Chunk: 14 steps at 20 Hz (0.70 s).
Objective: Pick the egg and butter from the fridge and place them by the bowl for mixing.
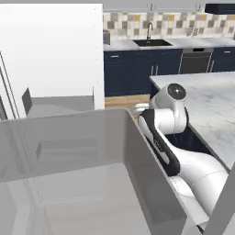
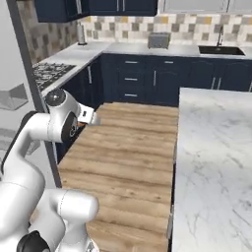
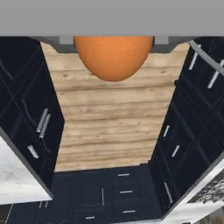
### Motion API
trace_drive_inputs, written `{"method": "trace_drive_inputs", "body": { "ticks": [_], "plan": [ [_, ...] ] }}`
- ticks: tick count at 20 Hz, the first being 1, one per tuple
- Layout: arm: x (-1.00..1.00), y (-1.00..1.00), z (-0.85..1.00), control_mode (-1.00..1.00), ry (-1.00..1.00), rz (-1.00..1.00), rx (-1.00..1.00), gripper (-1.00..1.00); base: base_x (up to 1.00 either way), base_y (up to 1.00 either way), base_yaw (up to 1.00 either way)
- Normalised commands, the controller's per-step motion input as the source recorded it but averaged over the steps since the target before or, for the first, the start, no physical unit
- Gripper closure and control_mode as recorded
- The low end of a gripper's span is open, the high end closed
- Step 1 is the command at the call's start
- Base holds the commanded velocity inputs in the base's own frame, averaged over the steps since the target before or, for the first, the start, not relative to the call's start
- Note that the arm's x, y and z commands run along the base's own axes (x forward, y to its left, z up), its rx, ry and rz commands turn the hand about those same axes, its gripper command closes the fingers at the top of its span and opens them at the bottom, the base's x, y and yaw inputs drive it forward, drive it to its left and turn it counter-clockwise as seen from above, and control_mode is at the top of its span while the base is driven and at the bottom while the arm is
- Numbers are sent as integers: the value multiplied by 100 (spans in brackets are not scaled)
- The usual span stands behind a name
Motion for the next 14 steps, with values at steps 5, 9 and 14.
{"method": "trace_drive_inputs", "body": {
  "ticks": [5,9,14],
  "plan": [
    [0,0,0,100,0,0,0,100,7,19,-87],
    [0,0,0,100,0,0,0,100,8,17,-89],
    [0,0,0,100,0,0,0,100,11,18,-87]
  ]
}}
